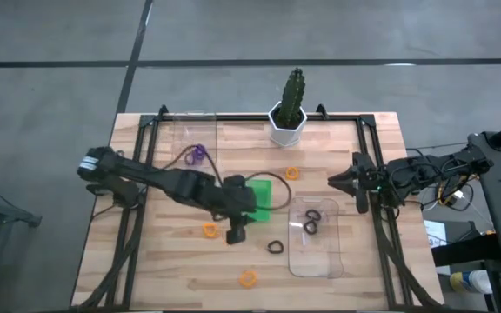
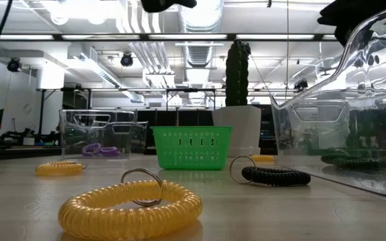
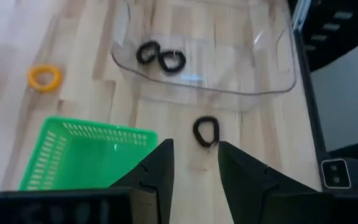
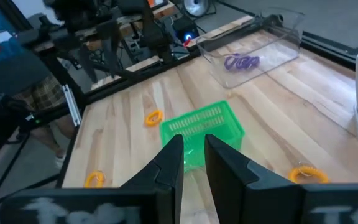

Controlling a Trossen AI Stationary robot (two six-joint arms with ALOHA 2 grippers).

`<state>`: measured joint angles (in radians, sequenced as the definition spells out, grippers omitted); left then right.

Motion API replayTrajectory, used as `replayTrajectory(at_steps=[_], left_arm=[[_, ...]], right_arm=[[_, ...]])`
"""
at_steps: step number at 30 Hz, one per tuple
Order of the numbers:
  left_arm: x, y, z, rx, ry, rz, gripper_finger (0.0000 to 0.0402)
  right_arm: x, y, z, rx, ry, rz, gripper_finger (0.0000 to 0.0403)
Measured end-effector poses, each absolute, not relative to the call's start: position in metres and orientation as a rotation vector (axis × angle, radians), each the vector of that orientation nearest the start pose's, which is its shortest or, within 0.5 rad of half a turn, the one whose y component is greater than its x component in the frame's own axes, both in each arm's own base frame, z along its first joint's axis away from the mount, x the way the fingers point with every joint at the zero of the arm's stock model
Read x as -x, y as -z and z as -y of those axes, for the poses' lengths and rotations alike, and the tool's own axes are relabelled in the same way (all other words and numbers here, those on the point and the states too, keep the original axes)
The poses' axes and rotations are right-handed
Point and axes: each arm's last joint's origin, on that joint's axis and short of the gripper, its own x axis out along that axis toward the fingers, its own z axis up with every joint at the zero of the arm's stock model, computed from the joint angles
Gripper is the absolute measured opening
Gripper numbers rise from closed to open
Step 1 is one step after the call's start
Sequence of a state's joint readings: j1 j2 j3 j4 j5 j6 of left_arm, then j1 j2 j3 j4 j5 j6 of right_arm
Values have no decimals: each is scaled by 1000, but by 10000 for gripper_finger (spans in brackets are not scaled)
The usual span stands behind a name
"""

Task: Sort spring keychains
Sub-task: Put the black spring keychain into the bottom transparent bin

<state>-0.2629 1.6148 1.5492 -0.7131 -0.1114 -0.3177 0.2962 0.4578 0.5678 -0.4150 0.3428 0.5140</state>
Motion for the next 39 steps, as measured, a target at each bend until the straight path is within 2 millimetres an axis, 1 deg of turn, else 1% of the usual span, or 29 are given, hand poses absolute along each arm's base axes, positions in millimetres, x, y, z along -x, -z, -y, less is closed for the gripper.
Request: replayTrajectory(at_steps=[4,7,9,14,17,21,25,31,35,39], left_arm=[[-361,-338,105,205,7,-827,117],[-374,-333,117,249,-4,-836,117],[-379,-328,125,295,-32,-842,117],[-385,-308,144,408,-94,-892,117],[-387,-296,159,432,-109,-903,117],[-396,-276,175,437,-108,-900,117],[-405,-257,182,415,-116,-905,117],[-414,-226,183,342,-210,-938,117],[-416,-216,183,321,-259,-934,117],[-416,-214,182,302,-285,-933,117]], right_arm=[[-107,-279,-22,-417,112,-259,61],[-104,-281,-22,-423,105,-245,61],[-101,-282,-21,-425,98,-234,61],[-94,-285,-19,-431,87,-194,61],[-89,-287,-17,-436,80,-169,61],[-84,-289,-16,-436,74,-147,61],[-81,-290,-15,-437,71,-135,61],[-79,-288,-14,-435,74,-147,61],[-79,-288,-14,-437,74,-146,61],[-79,-288,-14,-441,74,-146,61]])
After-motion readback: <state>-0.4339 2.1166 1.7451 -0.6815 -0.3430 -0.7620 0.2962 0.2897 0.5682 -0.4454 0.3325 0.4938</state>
